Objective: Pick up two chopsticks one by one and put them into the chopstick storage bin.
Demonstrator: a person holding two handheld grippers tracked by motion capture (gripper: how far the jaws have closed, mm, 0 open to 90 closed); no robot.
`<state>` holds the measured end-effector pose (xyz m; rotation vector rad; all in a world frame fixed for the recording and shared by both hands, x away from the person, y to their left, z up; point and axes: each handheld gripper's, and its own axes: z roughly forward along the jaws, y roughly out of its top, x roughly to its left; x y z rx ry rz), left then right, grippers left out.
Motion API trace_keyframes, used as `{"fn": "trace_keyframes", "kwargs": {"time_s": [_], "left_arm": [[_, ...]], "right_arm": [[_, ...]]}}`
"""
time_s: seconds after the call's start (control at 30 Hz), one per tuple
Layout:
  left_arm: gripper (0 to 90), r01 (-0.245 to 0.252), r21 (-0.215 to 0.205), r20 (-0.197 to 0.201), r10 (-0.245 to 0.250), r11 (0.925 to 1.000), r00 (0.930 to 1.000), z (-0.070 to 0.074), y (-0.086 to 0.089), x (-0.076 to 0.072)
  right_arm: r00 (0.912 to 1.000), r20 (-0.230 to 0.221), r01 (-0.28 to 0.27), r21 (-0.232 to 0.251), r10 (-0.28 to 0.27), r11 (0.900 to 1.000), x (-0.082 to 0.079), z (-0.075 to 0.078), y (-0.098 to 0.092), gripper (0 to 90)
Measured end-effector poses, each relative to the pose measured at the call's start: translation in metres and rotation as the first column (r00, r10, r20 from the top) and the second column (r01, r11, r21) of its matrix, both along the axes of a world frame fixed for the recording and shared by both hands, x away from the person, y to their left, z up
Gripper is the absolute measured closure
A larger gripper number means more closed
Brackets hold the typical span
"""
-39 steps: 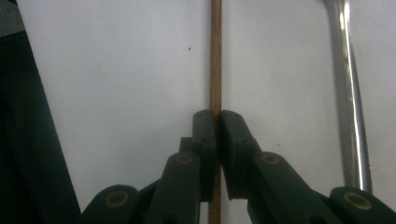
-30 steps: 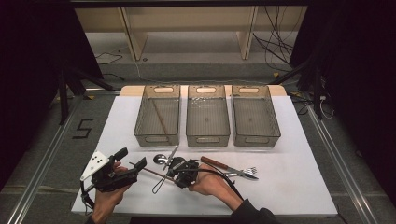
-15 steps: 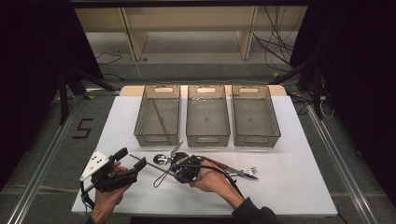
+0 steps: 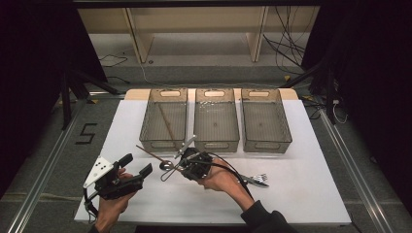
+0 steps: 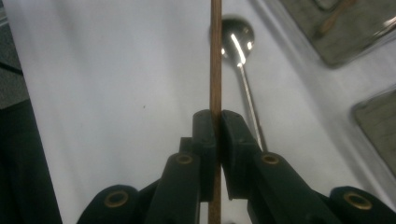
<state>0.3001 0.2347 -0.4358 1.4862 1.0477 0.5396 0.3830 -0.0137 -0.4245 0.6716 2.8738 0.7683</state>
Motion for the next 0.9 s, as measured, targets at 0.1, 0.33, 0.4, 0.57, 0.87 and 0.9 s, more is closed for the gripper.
{"fn": "trace_keyframes", "kwargs": {"time_s": [0.1,0.33,0.4,0.57,0.87,0.9], "left_arm": [[13.7,-0.001,0.0,0.001,0.001,1.0,1.0,0.0,0.0,0.0],[13.7,-0.001,-0.001,0.002,0.001,1.0,1.0,0.0,0.0,0.0],[13.7,-0.001,-0.001,0.002,0.001,1.0,1.0,0.0,0.0,0.0],[13.7,0.0,0.001,0.002,0.0,1.0,1.0,0.0,0.001,0.0],[13.7,0.003,0.002,0.002,-0.003,1.0,1.0,0.001,0.001,-0.001],[13.7,0.005,0.005,0.001,-0.005,1.0,1.0,0.001,0.001,-0.001]], "right_arm": [[0.9998,0.01,0.014,0.02,-0.014,1.0,0.006,0.008,0.0,85.4],[0.9981,0.038,0.046,0.078,-0.049,0.996,0.022,0.023,0.006,85.4],[0.9973,0.042,0.057,0.097,-0.061,0.994,0.028,0.027,0.008,85.4],[0.9941,0.054,0.087,0.122,-0.094,0.989,0.041,0.038,0.015,85.4],[0.9838,0.06,0.156,0.169,-0.169,0.973,0.068,0.052,0.024,85.4],[0.9827,0.058,0.164,0.173,-0.176,0.971,0.071,0.052,0.024,85.4]]}}
